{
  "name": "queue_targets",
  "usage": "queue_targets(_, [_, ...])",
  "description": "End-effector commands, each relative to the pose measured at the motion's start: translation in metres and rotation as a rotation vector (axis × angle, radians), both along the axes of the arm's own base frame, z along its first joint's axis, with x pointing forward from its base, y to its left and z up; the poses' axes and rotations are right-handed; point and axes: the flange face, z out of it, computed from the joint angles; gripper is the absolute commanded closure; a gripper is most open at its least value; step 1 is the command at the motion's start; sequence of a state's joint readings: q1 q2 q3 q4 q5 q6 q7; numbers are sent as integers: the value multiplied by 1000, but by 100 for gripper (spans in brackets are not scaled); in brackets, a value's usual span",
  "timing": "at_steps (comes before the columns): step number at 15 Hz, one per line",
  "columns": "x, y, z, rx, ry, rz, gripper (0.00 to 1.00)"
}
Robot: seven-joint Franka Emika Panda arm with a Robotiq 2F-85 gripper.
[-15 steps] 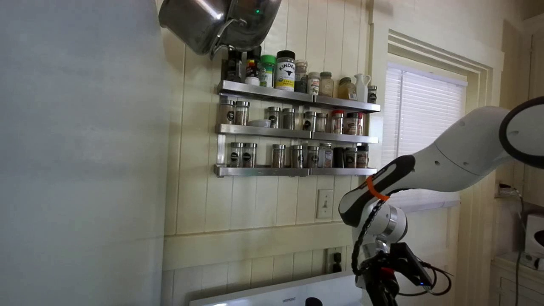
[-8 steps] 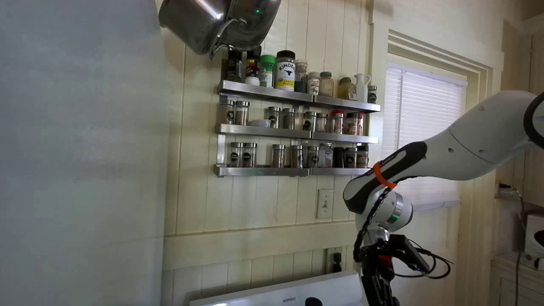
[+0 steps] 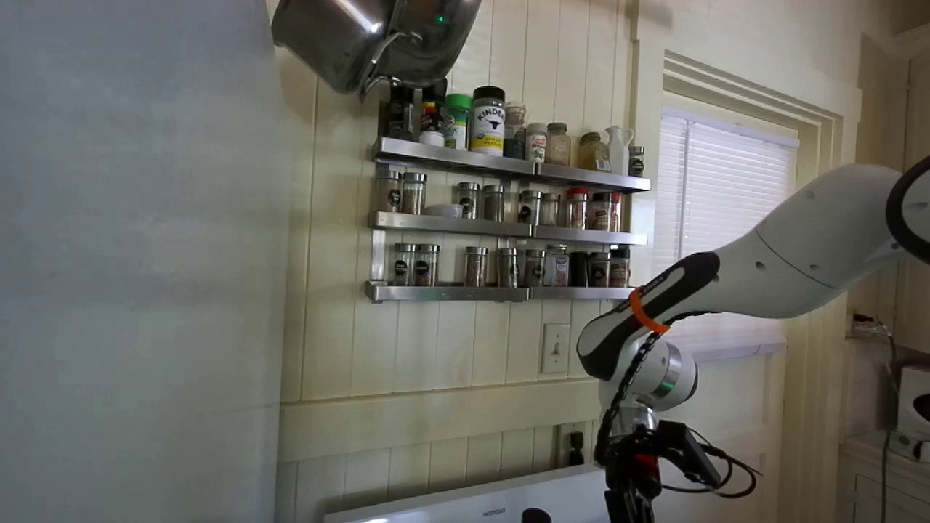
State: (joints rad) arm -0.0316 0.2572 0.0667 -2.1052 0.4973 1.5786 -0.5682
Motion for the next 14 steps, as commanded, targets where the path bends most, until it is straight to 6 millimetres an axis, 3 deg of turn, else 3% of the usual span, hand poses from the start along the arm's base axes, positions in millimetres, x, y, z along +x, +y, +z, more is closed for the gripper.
queue_targets(1, [3,17,-26,65,-6,14,95])
queue_targets(7, [1,53,-44,215,14,124,95])
queue_targets(11, [-2,78,-46,303,31,232,95])
queue_targets(14, [-11,83,-42,342,118,268,95])
